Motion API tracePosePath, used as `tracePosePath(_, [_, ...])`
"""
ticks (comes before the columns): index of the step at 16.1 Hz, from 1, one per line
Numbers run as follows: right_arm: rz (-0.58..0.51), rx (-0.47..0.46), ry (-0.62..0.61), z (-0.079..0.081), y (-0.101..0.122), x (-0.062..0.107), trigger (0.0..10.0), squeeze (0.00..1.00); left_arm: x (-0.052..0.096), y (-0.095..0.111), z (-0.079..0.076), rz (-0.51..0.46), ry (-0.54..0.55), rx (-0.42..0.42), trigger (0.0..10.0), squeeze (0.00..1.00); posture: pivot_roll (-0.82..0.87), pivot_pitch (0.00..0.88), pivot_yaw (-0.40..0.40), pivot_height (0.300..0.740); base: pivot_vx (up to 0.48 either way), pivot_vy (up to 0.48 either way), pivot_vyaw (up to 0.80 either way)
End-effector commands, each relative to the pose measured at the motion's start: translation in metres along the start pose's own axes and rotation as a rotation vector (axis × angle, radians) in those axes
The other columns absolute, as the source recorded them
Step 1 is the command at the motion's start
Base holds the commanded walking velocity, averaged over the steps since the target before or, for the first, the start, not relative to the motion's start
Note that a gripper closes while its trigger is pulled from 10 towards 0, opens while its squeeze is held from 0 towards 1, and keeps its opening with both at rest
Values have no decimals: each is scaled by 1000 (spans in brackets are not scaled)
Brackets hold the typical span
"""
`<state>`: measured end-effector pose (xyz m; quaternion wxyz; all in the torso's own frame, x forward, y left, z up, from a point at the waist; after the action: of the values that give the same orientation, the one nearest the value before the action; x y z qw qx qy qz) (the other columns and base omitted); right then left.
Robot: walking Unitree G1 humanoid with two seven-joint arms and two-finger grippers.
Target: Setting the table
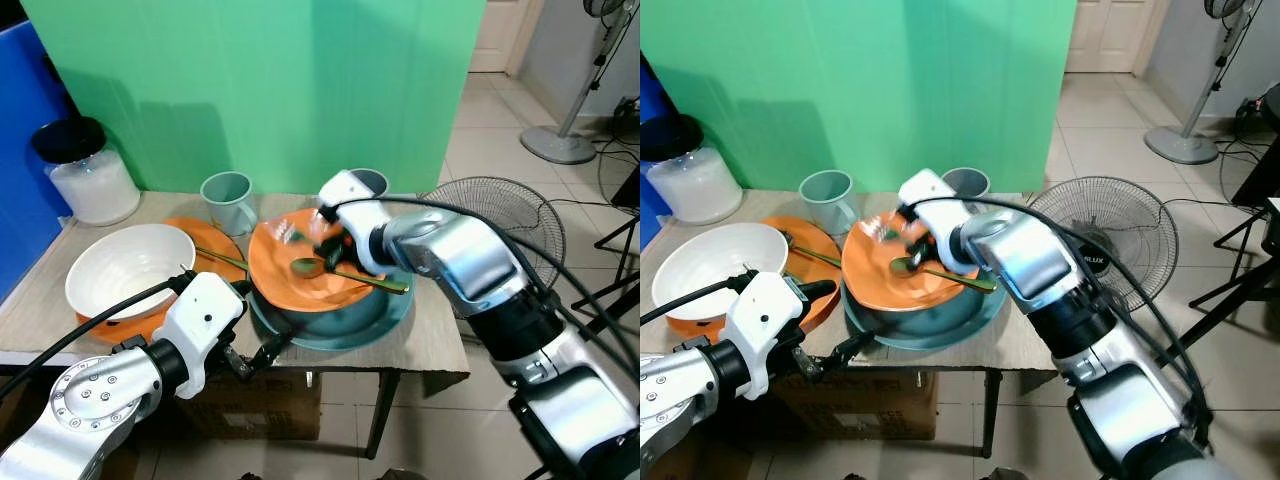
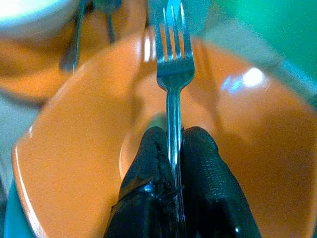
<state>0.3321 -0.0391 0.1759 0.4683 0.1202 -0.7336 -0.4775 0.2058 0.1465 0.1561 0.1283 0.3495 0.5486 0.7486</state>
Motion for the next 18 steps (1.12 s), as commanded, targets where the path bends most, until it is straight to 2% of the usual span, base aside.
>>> tracePosePath(1, [-145,1,-29,-4,16,10,0,0,3,7,5,-34,51,-18,10000,0,-101,0,44,740,0,0,0])
tracePosePath(3, [-282,-76,-83,-15,20,30,0,0,0,18,13,-116,160,11,10000,0,-99,0,43,740,0,0,0])
tracePosePath(5, [-389,-101,-138,-20,19,53,0,0,-2,29,17,-192,257,35,10000,0,-105,0,46,740,0,0,0])
tracePosePath(6, [-441,-101,-159,-21,20,61,745,0,-3,32,19,-209,288,37,10000,0,-105,0,48,740,0,0,0])
tracePosePath(7, [-535,-151,-179,-19,17,78,10000,0,-6,39,21,-256,353,56,10000,0,-110,0,53,740,0,0,0])
tracePosePath(8, [-543,-148,-212,-18,12,84,10000,0,-8,42,21,-281,370,90,10000,0,-122,0,60,740,0,0,0])
tracePosePath(10, [-548,-250,-309,-20,-5,93,10000,0,-13,48,25,-323,441,100,10000,0,-139,0,66,740,0,0,-322])
tracePosePath(11, [-557,-292,-377,-22,-11,100,10000,0,-16,48,27,-319,471,112,10000,0,-146,0,64,740,0,0,-800])
tracePosePath(13, [-548,-296,-487,-24,-23,106,10000,0,-17,40,31,-272,515,92,10000,0,-152,0,75,740,0,0,-794])
tracePosePath(15, [-538,-323,-483,-18,-33,109,10000,0,-15,38,35,-266,556,96,10000,0,-156,0,77,740,0,0,-788])
tracePosePath(17, [-529,-358,-607,-20,-42,111,10000,0,-15,39,37,-281,566,78,10000,0,-149,0,67,740,0,0,-778])
tracePosePath(18, [-520,-373,-580,-18,-45,106,10000,0,-14,41,39,-296,580,80,10000,0,-150,0,61,740,0,0,-756])
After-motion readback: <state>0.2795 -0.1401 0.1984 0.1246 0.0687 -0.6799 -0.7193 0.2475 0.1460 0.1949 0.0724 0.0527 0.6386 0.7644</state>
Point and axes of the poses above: a point about 5 cm out from each wrist's last joint towards the gripper, its own x axis pointing back from the gripper into the wrist, its own y axis along the axis of the wrist's last joint, z = x × y, the point moved 2 cm from there along -x, pointing out of the wrist towards the gripper, and after that the axes turned 3 degrees about x, right-handed, at the moved point
